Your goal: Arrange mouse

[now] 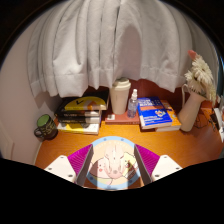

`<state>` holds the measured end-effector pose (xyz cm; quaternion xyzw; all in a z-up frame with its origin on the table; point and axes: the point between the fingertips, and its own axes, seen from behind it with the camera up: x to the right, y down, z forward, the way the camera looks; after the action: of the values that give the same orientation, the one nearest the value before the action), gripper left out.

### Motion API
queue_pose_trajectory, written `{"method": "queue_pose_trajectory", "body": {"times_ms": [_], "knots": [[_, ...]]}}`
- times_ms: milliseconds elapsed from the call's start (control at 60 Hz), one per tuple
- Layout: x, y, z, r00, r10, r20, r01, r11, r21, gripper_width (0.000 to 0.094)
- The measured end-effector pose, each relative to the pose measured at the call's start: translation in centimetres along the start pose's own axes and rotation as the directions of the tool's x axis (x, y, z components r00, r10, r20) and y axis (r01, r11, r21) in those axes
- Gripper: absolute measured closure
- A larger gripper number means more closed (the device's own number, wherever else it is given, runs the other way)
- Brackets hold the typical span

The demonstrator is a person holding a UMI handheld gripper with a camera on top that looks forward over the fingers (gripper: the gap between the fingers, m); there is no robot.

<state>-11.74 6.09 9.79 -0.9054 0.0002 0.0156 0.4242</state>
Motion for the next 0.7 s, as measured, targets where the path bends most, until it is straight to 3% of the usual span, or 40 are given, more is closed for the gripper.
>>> {"method": "queue_pose_trajectory", "body": {"times_ms": [133, 350, 700], "knots": [[-0.4, -3.5, -7.0, 0.999, -0.044, 0.001, 0.043, 0.997, 0.061, 0.0109], [-0.7, -5.0, -16.5, 0.997, -0.066, 0.031, 0.061, 0.989, 0.134, 0.0101], [2.0, -5.4, -22.6, 0.998, -0.044, 0.036, 0.035, 0.976, 0.214, 0.0101]]}}
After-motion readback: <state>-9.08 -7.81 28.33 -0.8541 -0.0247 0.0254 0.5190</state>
